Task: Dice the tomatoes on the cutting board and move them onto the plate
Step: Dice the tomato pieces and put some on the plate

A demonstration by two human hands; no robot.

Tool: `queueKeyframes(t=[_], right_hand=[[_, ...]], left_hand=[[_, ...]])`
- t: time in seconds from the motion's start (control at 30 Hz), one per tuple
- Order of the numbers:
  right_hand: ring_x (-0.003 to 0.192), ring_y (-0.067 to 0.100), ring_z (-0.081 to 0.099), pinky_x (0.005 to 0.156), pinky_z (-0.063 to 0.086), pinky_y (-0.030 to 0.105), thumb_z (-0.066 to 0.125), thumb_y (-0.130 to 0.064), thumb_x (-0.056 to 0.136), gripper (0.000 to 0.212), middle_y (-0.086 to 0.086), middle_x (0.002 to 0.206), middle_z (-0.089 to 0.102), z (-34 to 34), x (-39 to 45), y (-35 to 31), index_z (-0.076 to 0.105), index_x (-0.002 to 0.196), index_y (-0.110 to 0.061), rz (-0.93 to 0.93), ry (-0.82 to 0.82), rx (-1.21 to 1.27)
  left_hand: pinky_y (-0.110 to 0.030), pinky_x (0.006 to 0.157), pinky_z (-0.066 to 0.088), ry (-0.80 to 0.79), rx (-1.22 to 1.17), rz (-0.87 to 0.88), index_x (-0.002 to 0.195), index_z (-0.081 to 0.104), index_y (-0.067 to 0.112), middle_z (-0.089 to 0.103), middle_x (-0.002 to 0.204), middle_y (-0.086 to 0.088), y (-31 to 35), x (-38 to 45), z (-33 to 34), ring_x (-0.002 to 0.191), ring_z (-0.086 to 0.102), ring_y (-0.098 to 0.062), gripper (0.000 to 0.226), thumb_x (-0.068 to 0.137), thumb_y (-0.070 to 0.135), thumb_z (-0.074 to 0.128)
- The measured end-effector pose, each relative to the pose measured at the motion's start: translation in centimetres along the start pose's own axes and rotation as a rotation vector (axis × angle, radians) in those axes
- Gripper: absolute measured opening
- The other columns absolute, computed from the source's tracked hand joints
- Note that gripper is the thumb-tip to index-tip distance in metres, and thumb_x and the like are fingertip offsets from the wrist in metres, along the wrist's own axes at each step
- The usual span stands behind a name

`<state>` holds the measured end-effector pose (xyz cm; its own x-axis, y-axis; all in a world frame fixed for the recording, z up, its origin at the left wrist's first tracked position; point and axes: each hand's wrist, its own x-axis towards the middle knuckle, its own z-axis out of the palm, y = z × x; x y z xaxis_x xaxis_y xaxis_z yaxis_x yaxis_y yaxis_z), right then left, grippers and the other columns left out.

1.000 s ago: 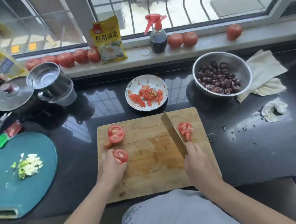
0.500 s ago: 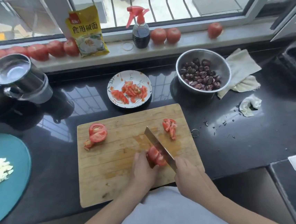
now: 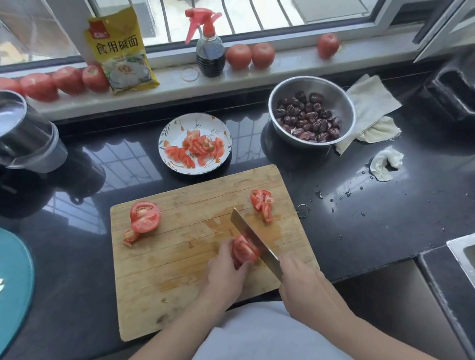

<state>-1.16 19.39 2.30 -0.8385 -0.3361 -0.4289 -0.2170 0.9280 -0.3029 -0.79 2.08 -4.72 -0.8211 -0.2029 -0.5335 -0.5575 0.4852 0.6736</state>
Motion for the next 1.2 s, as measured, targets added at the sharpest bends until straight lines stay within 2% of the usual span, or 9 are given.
queueKeyframes(t=[0.17, 0.37, 0.5, 0.57, 0.67, 0.83, 0.93, 1.07, 1.2], right_hand=[[0.048, 0.022, 0.025, 0.051, 0.028, 0.036, 0.045, -0.003, 0.086, 0.03, -0.005, 0.079, 0.033, 0.8, -0.1, 0.5, 0.026, 0.089, -0.026, -0.048, 0.046, -0.118], [0.055, 0.03, 0.032, 0.05, 0.026, 0.037, 0.045, -0.004, 0.085, 0.029, -0.005, 0.082, 0.033, 1.4, 0.2, 0.9, 0.026, 0.09, -0.024, -0.061, 0.045, -0.158], [0.039, 0.027, 0.026, 0.039, 0.007, 0.028, 0.068, -0.003, 0.059, 0.042, -0.007, 0.071, 0.025, 1.3, 0.3, 0.8, 0.038, 0.08, -0.022, -0.095, -0.009, -0.221], [0.041, 0.025, 0.021, 0.042, -0.003, 0.026, 0.067, -0.003, 0.06, 0.041, -0.007, 0.07, 0.029, 1.5, 0.5, 1.1, 0.038, 0.081, -0.022, -0.107, 0.014, -0.228], [0.053, 0.027, 0.032, 0.042, 0.007, 0.03, 0.047, -0.003, 0.082, 0.028, -0.005, 0.083, 0.038, 1.6, 0.6, 1.3, 0.028, 0.09, -0.023, -0.073, 0.006, -0.218], [0.067, 0.031, 0.042, 0.057, 0.029, 0.036, 0.034, -0.003, 0.089, 0.021, -0.004, 0.088, 0.036, 1.6, 1.0, 0.7, 0.025, 0.091, -0.021, -0.035, -0.057, -0.131], [0.07, 0.028, 0.041, 0.061, 0.031, 0.034, 0.032, -0.003, 0.091, 0.02, -0.004, 0.09, 0.039, 1.0, 0.9, 0.9, 0.025, 0.093, -0.022, -0.028, -0.118, -0.119], [0.067, 0.024, 0.043, 0.051, 0.025, 0.03, 0.032, -0.004, 0.095, 0.02, -0.001, 0.101, 0.049, -0.1, -0.6, 1.9, 0.032, 0.105, -0.022, -0.01, -0.2, -0.201], [0.09, 0.027, 0.061, 0.062, 0.034, 0.03, 0.032, -0.006, 0.098, 0.016, 0.002, 0.106, 0.051, 1.4, 1.8, 0.2, 0.035, 0.109, -0.017, -0.03, -0.193, -0.18]], left_hand=[[-0.024, 0.088, 0.04, -0.007, 0.005, 0.004, 0.151, 0.044, 0.024, 0.068, 0.132, 0.002, 0.2, -0.2, 0.0, 0.124, 0.062, -0.023, 0.052, 0.103, 0.026, 0.063], [-0.026, 0.087, 0.042, -0.01, 0.019, 0.01, 0.147, 0.047, 0.022, 0.069, 0.127, 0.0, 0.3, -0.2, 0.0, 0.123, 0.063, -0.026, 0.052, 0.099, 0.028, 0.067], [-0.03, 0.095, 0.046, -0.012, 0.031, 0.016, 0.148, 0.046, 0.022, 0.067, 0.135, -0.001, 0.4, 0.1, 0.0, 0.127, 0.061, -0.025, 0.057, 0.097, 0.027, 0.071], [-0.031, 0.097, 0.045, 0.001, 0.037, 0.021, 0.147, 0.048, 0.021, 0.066, 0.136, -0.002, 0.3, 0.2, 0.1, 0.128, 0.06, -0.025, 0.054, 0.098, 0.025, 0.07], [-0.032, 0.098, 0.046, 0.012, 0.056, 0.025, 0.149, 0.047, 0.021, 0.065, 0.136, -0.002, 0.2, 0.3, 0.1, 0.128, 0.059, -0.026, 0.054, 0.099, 0.027, 0.067], [-0.026, 0.086, 0.041, 0.035, 0.059, 0.026, 0.137, 0.056, 0.023, 0.068, 0.124, 0.003, 0.1, 0.5, 0.2, 0.118, 0.062, -0.021, 0.041, 0.098, 0.03, 0.067], [-0.027, 0.082, 0.041, 0.054, 0.064, 0.031, 0.126, 0.059, 0.028, 0.064, 0.109, 0.011, -0.2, 0.7, 0.3, 0.105, 0.061, -0.015, 0.031, 0.096, 0.033, 0.069], [-0.026, 0.081, 0.045, 0.037, 0.06, 0.058, 0.117, 0.062, 0.037, 0.066, 0.108, 0.017, -0.8, 1.2, 0.4, 0.102, 0.062, -0.009, 0.026, 0.093, 0.036, 0.071], [-0.03, 0.084, 0.047, 0.051, 0.062, 0.027, 0.118, 0.062, 0.033, 0.066, 0.109, 0.011, -0.8, 1.6, 0.4, 0.103, 0.061, -0.014, 0.028, 0.092, 0.037, 0.07]])
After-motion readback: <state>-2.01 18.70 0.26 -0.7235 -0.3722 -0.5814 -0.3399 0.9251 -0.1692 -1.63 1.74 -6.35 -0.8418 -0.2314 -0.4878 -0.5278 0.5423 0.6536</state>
